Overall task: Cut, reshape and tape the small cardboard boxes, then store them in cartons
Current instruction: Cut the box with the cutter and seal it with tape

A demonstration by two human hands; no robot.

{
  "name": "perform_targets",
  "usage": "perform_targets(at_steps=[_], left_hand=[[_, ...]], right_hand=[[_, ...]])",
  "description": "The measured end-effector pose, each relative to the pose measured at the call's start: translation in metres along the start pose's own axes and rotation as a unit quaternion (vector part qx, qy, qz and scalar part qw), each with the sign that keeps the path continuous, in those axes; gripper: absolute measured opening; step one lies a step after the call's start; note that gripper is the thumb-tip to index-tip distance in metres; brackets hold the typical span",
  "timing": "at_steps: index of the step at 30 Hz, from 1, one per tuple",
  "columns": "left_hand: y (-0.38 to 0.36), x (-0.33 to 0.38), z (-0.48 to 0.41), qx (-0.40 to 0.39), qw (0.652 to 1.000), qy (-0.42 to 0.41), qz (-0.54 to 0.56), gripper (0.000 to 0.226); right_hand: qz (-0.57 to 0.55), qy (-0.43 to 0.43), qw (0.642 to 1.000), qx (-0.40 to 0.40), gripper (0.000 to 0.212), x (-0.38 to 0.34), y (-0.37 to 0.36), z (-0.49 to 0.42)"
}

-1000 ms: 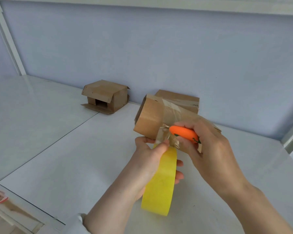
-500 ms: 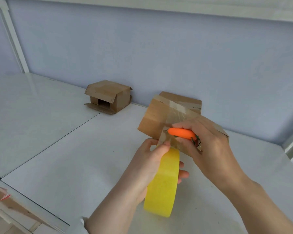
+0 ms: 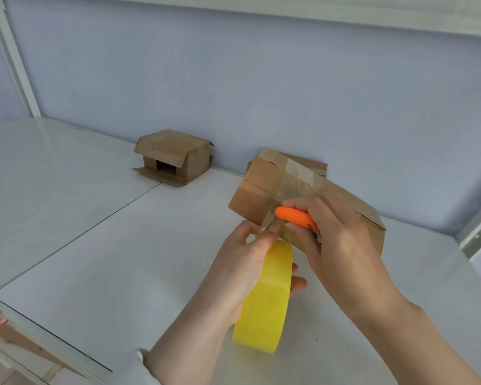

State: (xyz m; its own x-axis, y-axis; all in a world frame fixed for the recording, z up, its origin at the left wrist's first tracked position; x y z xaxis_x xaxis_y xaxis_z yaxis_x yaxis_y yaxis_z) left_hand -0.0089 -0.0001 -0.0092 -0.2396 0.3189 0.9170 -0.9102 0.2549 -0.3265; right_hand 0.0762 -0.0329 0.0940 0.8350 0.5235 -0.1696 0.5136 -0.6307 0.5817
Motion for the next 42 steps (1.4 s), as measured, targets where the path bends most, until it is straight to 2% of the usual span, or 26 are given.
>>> perform_targets(at_steps=[8, 15, 21, 26, 30, 32, 34, 36, 38, 42], left_hand=[[0.0, 0.001, 0.002, 0.003, 1.0, -0.006, 0.007, 0.021], [0.0, 0.002, 0.008, -0.001, 1.0, -0.002, -0.001, 0.023], [-0.001, 0.007, 0.008, -0.005, 1.0, 0.02, 0.021, 0.016], [0.003, 0.016, 0.004, -0.011, 0.998, 0.055, 0.017, 0.031], [0.002, 0.018, 0.005, -0.023, 0.997, 0.078, -0.012, 0.035], [0.005, 0.017, 0.005, -0.023, 0.996, 0.087, -0.022, 0.036], [0.009, 0.018, 0.005, -0.021, 0.995, 0.094, -0.03, 0.037], [0.011, 0.021, 0.005, -0.021, 0.995, 0.093, -0.036, 0.037], [0.01, 0.022, 0.003, -0.022, 0.995, 0.088, -0.042, 0.038], [-0.002, 0.017, 0.001, -0.036, 0.994, 0.092, -0.055, 0.042]], right_hand=[[0.016, -0.01, 1.0, -0.003, 0.019, 0.001, 0.003, 0.001], [-0.072, -0.011, 0.997, -0.017, 0.022, 0.006, 0.008, -0.001], [-0.093, -0.023, 0.995, -0.021, 0.022, 0.008, 0.004, -0.004], [-0.103, -0.063, 0.993, -0.004, 0.026, 0.021, 0.007, -0.005], [-0.124, -0.085, 0.988, -0.035, 0.023, 0.029, 0.003, 0.005], [-0.173, -0.149, 0.974, -0.016, 0.021, 0.036, 0.009, 0.014], [-0.223, -0.239, 0.942, 0.072, 0.017, 0.051, 0.027, 0.032], [-0.256, -0.331, 0.896, 0.147, 0.012, 0.062, 0.038, 0.055], [-0.308, -0.416, 0.844, 0.138, 0.011, 0.07, 0.023, 0.075], [-0.392, -0.453, 0.796, 0.084, 0.01, 0.072, -0.003, 0.079]])
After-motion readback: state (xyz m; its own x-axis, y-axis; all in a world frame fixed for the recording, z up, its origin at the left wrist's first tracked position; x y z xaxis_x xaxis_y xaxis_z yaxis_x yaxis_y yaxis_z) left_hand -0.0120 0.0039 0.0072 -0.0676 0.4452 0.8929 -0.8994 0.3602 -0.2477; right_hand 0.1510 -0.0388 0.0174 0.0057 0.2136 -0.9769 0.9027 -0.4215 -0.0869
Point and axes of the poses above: each hand's wrist, its own z-axis away from the middle knuckle, its own y-axis out of the back of the hand, x = y × z, the point moved 9 cm from there along -z, towards the middle knuckle, and after that the axes turned 1 degree about x, right-handed, at the moved point
